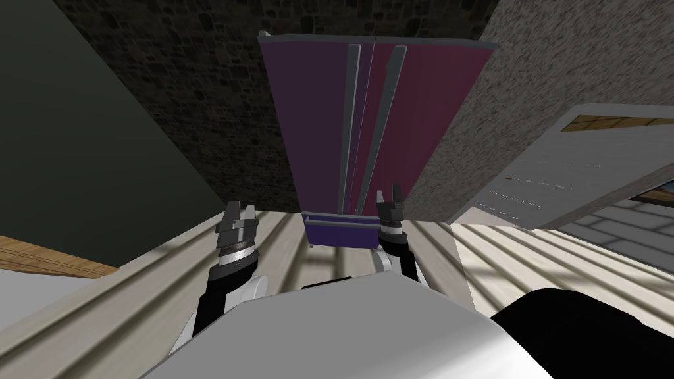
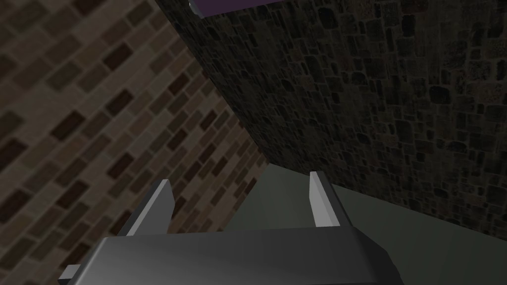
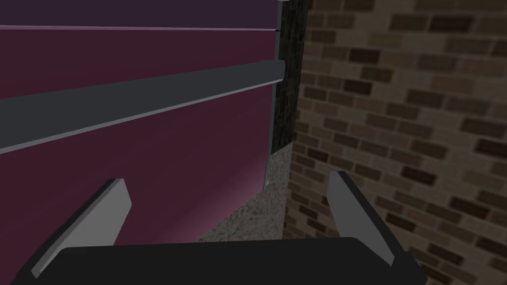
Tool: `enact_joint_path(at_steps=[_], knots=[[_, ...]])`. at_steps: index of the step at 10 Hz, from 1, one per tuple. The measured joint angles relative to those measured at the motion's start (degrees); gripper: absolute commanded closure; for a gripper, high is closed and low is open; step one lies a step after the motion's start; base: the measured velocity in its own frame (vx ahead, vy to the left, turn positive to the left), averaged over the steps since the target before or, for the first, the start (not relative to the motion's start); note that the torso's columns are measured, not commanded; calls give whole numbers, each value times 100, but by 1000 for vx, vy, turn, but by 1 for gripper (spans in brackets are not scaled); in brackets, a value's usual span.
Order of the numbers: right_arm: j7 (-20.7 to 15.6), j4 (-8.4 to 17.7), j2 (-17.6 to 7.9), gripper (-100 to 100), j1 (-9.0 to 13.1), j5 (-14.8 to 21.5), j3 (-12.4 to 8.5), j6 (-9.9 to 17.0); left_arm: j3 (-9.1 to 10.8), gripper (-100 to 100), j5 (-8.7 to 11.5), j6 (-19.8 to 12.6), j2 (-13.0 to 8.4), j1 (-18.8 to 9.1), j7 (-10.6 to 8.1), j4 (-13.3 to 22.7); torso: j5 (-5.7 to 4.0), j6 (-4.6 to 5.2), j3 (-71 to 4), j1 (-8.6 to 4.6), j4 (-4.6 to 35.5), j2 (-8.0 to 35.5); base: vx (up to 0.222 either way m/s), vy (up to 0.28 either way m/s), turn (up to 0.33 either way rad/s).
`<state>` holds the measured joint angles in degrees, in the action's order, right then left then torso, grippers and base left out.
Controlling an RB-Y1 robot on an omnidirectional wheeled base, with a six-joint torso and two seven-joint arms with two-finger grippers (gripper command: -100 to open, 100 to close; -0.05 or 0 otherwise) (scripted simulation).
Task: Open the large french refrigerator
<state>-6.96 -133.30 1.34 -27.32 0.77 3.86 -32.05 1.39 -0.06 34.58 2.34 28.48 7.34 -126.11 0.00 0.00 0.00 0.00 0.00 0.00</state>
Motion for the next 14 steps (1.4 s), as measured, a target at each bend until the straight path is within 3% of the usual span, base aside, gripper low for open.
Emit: enact_joint_path(at_steps=[2, 9, 10, 11, 14], knots=[[0, 0, 0, 0, 0, 0, 0, 0, 0, 0, 0, 0, 0, 0, 0, 0, 0, 0, -1200, 0, 600, 597, 0, 0, 0], [0, -2, 0, 0, 0, 0, 0, -1, 0, 0, 0, 1, 0, 0, 0, -2, 0, 0, -7073, 0, 3537, 3539, 0, 0, 0], [0, -2, 0, -100, 0, 0, 0, -1, 0, 0, 0, 1, 0, 0, 0, -2, 0, 0, -7919, 0, 3960, 3962, 6, 5, 8], [-28, 24, -114, -100, 15, 31, 2, 15, 0, 0, 0, 0, 0, 0, 0, 0, 0, 0, -8314, 1, 4149, 4154, 4, 10, 10], [-221, 185, -524, -100, 109, 205, -19, 116, 0, 0, 0, 0, 0, 1, 0, 1, 1, 0, -8457, 2, 4226, 4226, 5, 18, 17]])
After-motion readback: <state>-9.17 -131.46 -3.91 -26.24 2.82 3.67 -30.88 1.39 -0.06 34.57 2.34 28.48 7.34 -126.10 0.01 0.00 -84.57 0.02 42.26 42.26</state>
